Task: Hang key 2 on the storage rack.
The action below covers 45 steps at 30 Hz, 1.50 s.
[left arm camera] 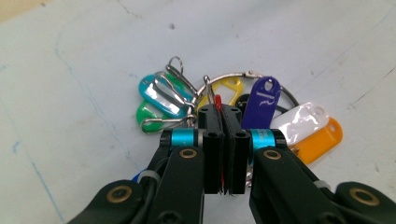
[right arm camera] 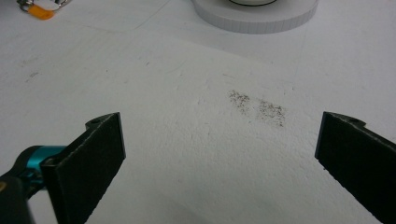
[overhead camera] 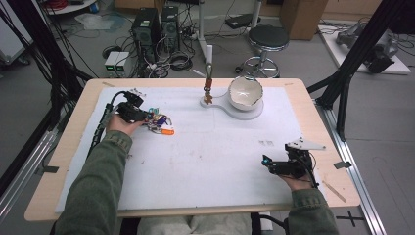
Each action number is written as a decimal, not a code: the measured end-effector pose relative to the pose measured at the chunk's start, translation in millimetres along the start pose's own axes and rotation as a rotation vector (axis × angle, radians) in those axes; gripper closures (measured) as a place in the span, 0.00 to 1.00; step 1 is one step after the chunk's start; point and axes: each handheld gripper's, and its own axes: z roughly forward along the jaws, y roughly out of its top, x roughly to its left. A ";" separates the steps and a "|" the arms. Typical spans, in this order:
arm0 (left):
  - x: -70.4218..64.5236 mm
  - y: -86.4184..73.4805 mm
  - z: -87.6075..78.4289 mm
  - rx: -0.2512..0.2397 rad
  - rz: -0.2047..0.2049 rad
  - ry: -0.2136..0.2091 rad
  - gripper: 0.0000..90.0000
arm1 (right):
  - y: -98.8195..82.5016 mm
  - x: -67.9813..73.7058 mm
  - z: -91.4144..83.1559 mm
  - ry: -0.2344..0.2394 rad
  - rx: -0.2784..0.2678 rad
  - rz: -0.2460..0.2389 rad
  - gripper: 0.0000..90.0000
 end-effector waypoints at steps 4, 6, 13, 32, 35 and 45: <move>1.2 1.6 -9.1 -0.038 -0.021 -0.029 0.97 | 0.1 -0.2 0.0 0.005 -0.002 -0.004 0.01; 1.1 3.2 -14.4 -0.055 -0.027 -0.034 0.97 | -0.1 0.0 0.5 0.005 0.000 -0.002 0.01; 3.1 8.4 -28.4 -0.100 -0.059 -0.017 0.97 | 1.2 1.3 1.1 0.004 -0.001 -0.001 0.01; -1.4 50.2 -64.2 -0.197 -0.070 0.001 0.97 | 1.9 0.4 0.3 0.010 -0.008 0.015 0.01; -3.4 58.2 -65.0 -0.196 -0.058 -0.001 0.97 | 1.7 -0.3 -0.6 0.006 -0.016 0.019 0.01; -12.4 83.2 -70.4 -0.198 -0.030 0.010 0.97 | 1.5 -0.4 -1.9 0.005 -0.017 0.026 0.01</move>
